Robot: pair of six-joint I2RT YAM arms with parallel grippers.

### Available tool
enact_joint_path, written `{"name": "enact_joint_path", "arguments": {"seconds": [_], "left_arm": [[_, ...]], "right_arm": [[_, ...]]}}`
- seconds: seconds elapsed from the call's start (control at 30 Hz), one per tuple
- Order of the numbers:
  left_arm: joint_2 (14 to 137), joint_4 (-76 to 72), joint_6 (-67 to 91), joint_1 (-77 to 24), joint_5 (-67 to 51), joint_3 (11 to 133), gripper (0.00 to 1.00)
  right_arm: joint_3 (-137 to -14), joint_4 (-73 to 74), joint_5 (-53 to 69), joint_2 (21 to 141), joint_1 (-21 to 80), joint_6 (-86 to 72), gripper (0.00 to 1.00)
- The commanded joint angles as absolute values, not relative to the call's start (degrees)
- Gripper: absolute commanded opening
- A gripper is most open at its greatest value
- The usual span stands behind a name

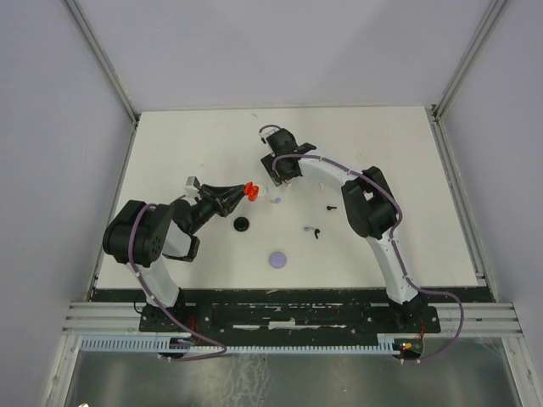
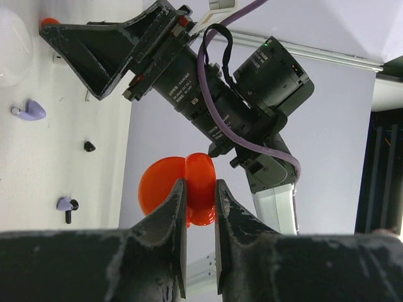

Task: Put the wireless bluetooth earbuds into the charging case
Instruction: Pick up the earbud from the center of the board.

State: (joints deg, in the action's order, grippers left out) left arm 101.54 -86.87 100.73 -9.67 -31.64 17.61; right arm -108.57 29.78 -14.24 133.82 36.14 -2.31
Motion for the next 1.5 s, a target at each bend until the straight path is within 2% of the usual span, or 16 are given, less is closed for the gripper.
{"name": "enact_joint_path", "arguments": {"seconds": [0.0, 0.4, 0.7, 0.9, 1.47], "left_arm": [[101.84, -99.06, 102.1, -9.2, -32.69, 18.63, 0.03], [102.33, -99.1, 102.21, -9.11, -32.78, 19.07, 0.03], [102.18, -99.11, 102.13, -9.1, -32.87, 18.82, 0.03], [101.96, -99.1, 102.15, -9.06, -32.87, 18.59, 0.03], [101.79, -99.1, 102.19, -9.01, -33.05, 18.54, 0.03]], "right_arm": [[-111.96, 28.32, -15.2, 135.18, 35.02, -3.08, 0.82], [-114.65, 29.67, -11.54, 136.32, 34.3, -3.11, 0.79], [-113.86, 30.67, -7.71, 135.58, 34.36, -5.23, 0.65], [-113.8, 30.79, -7.65, 135.79, 34.37, -6.15, 0.51], [-115.2, 32.53, -7.21, 136.56, 34.23, -12.02, 0.4]]}}
